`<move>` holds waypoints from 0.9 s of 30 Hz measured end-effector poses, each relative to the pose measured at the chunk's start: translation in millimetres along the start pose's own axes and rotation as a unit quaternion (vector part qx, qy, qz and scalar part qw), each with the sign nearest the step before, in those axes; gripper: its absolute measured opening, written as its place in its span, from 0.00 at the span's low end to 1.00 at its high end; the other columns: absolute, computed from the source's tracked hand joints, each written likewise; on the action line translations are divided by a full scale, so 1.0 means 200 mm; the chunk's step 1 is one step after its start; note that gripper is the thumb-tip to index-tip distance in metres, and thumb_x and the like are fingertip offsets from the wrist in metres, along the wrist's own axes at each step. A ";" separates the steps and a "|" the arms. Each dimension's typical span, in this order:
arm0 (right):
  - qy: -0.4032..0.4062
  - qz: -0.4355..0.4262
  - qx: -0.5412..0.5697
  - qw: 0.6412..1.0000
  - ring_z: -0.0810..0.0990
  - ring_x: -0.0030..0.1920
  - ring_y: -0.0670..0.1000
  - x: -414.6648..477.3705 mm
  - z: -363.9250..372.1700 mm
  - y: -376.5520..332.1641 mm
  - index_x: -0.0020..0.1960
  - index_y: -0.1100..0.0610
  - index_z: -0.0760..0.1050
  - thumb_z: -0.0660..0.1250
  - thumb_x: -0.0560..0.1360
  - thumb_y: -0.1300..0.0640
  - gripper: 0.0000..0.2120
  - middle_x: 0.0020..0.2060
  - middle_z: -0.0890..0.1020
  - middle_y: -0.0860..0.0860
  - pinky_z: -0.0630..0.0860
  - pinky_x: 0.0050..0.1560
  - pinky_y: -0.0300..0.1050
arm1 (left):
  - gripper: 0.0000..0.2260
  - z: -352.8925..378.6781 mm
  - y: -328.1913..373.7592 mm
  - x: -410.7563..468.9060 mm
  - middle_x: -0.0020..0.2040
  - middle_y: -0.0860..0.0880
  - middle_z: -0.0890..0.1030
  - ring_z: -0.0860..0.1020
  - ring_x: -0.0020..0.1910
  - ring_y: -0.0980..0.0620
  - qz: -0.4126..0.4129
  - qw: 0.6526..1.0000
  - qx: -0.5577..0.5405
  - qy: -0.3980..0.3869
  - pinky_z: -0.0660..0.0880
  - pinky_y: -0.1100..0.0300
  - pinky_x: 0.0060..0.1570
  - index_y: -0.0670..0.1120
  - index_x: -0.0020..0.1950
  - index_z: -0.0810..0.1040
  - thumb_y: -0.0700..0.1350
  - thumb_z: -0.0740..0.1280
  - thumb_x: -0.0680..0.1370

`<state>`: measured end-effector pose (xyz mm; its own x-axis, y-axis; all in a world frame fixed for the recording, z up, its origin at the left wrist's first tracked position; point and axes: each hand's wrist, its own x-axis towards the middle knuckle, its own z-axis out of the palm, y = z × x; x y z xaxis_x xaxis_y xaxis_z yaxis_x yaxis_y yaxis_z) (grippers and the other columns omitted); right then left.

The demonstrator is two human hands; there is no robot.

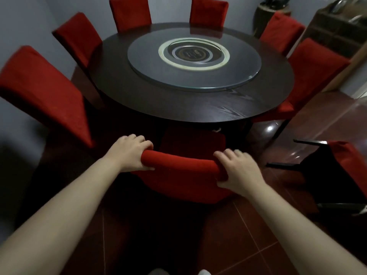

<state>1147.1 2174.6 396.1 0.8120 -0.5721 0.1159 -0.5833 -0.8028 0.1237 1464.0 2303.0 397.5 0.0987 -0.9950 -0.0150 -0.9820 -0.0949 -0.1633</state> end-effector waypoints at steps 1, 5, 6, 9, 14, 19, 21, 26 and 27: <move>0.035 -0.002 -0.012 0.999 0.78 0.45 0.58 -0.02 0.01 -0.05 0.64 0.53 0.73 0.75 0.56 0.40 0.39 0.49 0.78 0.53 0.74 0.43 0.50 | 0.32 0.00 0.00 -0.01 0.51 0.53 0.78 0.77 0.49 0.48 -0.006 1.000 -0.015 0.024 0.73 0.54 0.48 0.54 0.58 0.74 0.73 0.66 0.63; 0.117 0.027 0.007 0.993 0.77 0.38 0.55 -0.03 0.05 -0.13 0.54 0.56 0.78 0.68 0.66 0.33 0.30 0.41 0.78 0.52 0.75 0.38 0.50 | 0.29 0.02 0.01 -0.06 0.41 0.49 0.80 0.80 0.38 0.44 0.014 0.994 -0.063 0.087 0.77 0.52 0.33 0.46 0.51 0.77 0.66 0.75 0.62; 0.116 0.020 -0.012 0.993 0.77 0.36 0.55 -0.01 0.05 -0.11 0.50 0.57 0.79 0.68 0.66 0.31 0.29 0.38 0.78 0.52 0.74 0.35 0.48 | 0.29 0.00 0.00 -0.05 0.40 0.49 0.81 0.80 0.36 0.44 0.035 0.995 -0.049 0.079 0.77 0.53 0.31 0.46 0.52 0.77 0.66 0.75 0.62; 0.118 -0.027 -0.071 0.990 0.77 0.32 0.53 0.04 0.04 -0.02 0.45 0.56 0.79 0.64 0.68 0.30 0.29 0.34 0.77 0.51 0.73 0.30 0.46 | 0.29 -0.03 0.00 0.03 0.45 0.50 0.80 0.81 0.41 0.46 0.115 0.992 0.018 0.050 0.74 0.56 0.32 0.49 0.60 0.74 0.69 0.67 0.69; 0.128 -0.062 -0.104 0.984 0.77 0.30 0.54 0.16 0.01 0.14 0.43 0.56 0.78 0.57 0.70 0.29 0.30 0.32 0.77 0.52 0.73 0.27 0.45 | 0.29 -0.08 -0.02 0.19 0.51 0.49 0.79 0.80 0.47 0.45 0.151 0.986 0.051 0.042 0.72 0.57 0.36 0.53 0.66 0.69 0.70 0.58 0.74; 0.099 -0.046 -0.099 0.989 0.79 0.30 0.55 0.45 -0.14 0.35 0.44 0.58 0.78 0.67 0.65 0.29 0.30 0.33 0.78 0.52 0.72 0.27 0.45 | 0.29 -0.24 -0.10 0.49 0.52 0.53 0.78 0.80 0.50 0.48 0.096 0.991 0.062 0.066 0.70 0.57 0.37 0.56 0.66 0.66 0.72 0.56 0.72; 0.088 -0.051 -0.088 0.991 0.80 0.34 0.56 0.58 -0.17 0.45 0.46 0.58 0.77 0.65 0.66 0.29 0.31 0.36 0.80 0.52 0.74 0.29 0.46 | 0.29 -0.29 -0.13 0.63 0.53 0.53 0.77 0.79 0.50 0.47 0.060 0.996 0.024 0.067 0.74 0.55 0.41 0.56 0.66 0.67 0.71 0.59 0.72; 0.108 -0.057 -0.042 0.992 0.80 0.34 0.58 0.85 -0.21 0.67 0.44 0.58 0.74 0.64 0.65 0.28 0.32 0.35 0.79 0.54 0.70 0.30 0.46 | 0.28 -0.36 -0.18 0.92 0.54 0.52 0.77 0.78 0.52 0.46 0.012 0.998 -0.039 0.050 0.74 0.52 0.50 0.56 0.64 0.69 0.70 0.64 0.70; 0.114 -0.061 -0.035 0.991 0.80 0.34 0.58 0.89 -0.21 0.70 0.43 0.58 0.74 0.63 0.65 0.28 0.32 0.35 0.79 0.53 0.70 0.30 0.46 | 0.28 -0.38 -0.19 0.97 0.54 0.52 0.77 0.77 0.52 0.46 0.002 0.998 -0.041 0.050 0.74 0.52 0.50 0.56 0.63 0.69 0.70 0.65 0.69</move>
<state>1209.0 1967.0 474.8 0.8557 -0.4117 0.3135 -0.4868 -0.8459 0.2178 1507.9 2111.7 475.8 0.0829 -0.9931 0.0834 -0.9927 -0.0897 -0.0811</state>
